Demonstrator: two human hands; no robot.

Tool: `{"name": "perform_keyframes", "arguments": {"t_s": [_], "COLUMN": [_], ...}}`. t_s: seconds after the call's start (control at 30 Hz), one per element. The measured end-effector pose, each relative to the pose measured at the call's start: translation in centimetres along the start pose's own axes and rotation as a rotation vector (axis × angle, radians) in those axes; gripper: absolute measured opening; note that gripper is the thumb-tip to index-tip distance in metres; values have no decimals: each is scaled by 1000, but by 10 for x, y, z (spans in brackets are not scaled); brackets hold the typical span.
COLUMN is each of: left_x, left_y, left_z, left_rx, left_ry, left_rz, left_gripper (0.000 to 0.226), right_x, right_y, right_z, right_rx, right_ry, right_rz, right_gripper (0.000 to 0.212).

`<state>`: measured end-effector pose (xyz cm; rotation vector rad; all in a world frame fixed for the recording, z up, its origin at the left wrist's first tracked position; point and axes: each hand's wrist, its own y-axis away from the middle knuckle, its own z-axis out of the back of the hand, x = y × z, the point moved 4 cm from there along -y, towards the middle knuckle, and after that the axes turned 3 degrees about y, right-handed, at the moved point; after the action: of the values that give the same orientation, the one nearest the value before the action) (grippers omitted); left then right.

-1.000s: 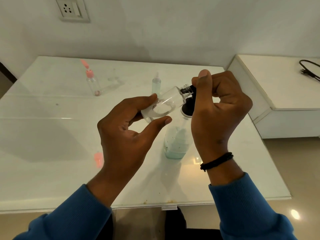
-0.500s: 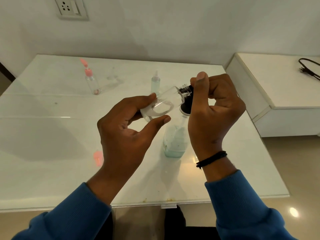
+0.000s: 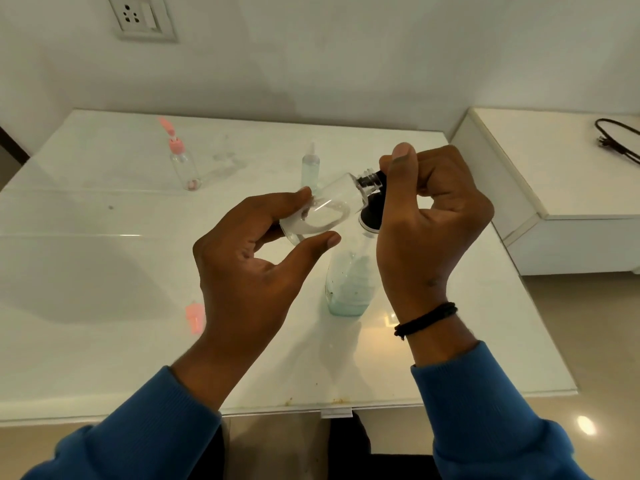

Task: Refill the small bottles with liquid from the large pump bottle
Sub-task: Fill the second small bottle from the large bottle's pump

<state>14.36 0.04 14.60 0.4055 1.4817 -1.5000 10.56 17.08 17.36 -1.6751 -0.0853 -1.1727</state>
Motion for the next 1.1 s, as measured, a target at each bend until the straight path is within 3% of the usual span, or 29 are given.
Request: {"name": "perform_keyframes", "arguments": {"t_s": [1.1], "left_x": [-1], "left_y": [0], "left_z": [-1], "left_rx": [9], "left_ry": [17], "left_rz": [1], "left_gripper": [45], "right_x": [-1], "right_y": [0], "right_z": [-1], "right_rx": [-8], "right_ry": [-14], "right_rz": [12], "right_gripper": [32]}}
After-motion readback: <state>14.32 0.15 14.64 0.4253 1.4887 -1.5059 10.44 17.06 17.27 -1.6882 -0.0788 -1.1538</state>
